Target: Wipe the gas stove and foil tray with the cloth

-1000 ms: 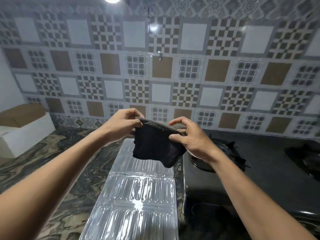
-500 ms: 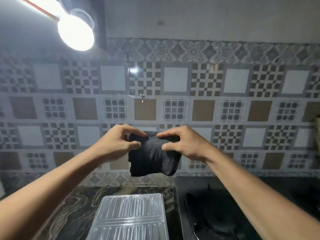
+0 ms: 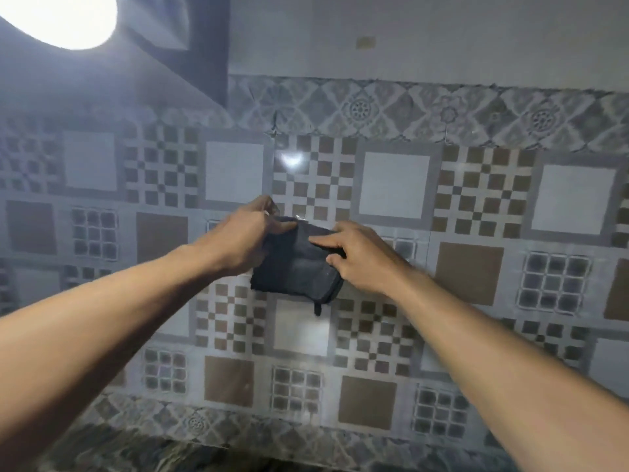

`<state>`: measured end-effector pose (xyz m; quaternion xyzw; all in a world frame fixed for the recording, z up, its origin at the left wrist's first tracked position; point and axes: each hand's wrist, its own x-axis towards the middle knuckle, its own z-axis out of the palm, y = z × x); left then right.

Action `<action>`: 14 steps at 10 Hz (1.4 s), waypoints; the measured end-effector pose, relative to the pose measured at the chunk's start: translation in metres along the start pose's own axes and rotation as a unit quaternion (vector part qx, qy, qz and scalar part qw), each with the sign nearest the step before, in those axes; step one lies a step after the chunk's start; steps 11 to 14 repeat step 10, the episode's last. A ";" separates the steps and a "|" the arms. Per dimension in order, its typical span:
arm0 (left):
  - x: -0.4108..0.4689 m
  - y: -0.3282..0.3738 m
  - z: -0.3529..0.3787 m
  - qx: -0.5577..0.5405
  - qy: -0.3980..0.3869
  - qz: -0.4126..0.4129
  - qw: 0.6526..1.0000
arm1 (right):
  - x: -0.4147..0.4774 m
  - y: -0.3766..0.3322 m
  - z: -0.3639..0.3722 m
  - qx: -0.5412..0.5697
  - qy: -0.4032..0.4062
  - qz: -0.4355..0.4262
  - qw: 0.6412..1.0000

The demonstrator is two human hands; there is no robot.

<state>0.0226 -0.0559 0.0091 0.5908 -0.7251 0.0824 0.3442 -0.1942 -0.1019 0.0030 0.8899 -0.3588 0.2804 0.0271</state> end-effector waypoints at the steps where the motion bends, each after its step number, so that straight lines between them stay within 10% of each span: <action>1: 0.031 -0.017 0.008 -0.016 0.060 -0.032 0.998 | 0.037 0.011 0.015 -0.020 0.041 -0.013 0.999; 5: 0.022 -0.050 0.066 0.055 0.034 -0.011 0.998 | 0.041 0.039 0.079 -0.027 0.108 0.024 0.994; 7: 0.005 -0.033 0.047 0.083 -0.052 -0.027 0.995 | 0.023 0.024 0.048 -0.012 -0.016 0.058 0.998; 14: -0.071 -0.008 0.015 0.098 -0.058 -0.062 0.992 | -0.031 -0.038 0.007 -0.046 -0.075 0.024 0.996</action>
